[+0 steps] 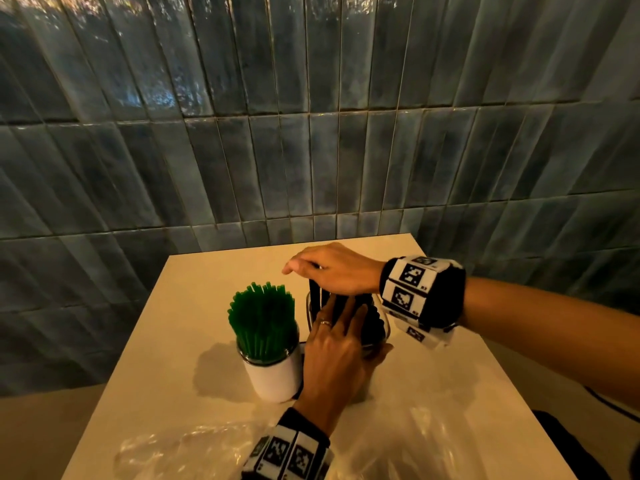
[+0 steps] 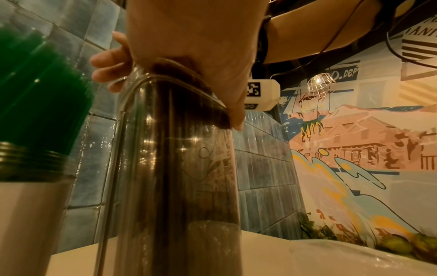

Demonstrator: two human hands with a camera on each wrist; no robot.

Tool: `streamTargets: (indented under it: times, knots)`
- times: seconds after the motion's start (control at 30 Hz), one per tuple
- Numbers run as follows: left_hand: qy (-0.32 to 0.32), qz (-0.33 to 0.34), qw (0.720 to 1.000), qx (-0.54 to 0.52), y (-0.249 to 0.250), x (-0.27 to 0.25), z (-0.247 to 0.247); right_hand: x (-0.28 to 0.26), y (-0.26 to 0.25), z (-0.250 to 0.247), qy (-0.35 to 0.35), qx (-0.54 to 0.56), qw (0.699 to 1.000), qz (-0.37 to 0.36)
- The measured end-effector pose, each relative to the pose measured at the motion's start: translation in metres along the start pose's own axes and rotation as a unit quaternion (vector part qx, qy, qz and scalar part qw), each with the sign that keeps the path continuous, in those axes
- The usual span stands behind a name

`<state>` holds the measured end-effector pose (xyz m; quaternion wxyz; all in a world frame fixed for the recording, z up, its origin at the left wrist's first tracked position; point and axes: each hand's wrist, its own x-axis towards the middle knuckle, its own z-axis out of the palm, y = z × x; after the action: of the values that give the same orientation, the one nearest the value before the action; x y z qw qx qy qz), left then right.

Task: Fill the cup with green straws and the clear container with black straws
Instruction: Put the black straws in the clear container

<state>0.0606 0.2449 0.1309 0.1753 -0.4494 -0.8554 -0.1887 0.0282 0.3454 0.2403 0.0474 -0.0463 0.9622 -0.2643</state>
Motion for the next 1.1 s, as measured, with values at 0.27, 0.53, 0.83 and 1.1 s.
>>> streamTargets:
  times: [0.27,0.53,0.83,1.1]
  knots:
    - [0.054,0.016,0.998,0.012,-0.001,-0.002,0.006,-0.004,0.013,0.004,-0.08,0.038,0.993,0.082]
    - [0.034,0.021,0.999,0.012,0.0,-0.002,0.002,-0.018,0.023,0.015,-0.095,0.091,0.987,0.09]
    - [0.051,0.054,0.996,-0.059,-0.012,-0.017,-0.003,-0.026,0.03,0.028,-0.089,-0.135,0.986,0.041]
    - [0.142,-0.047,0.981,-0.127,-0.022,-0.042,0.0,-0.051,0.034,0.035,-0.074,-0.138,0.988,0.014]
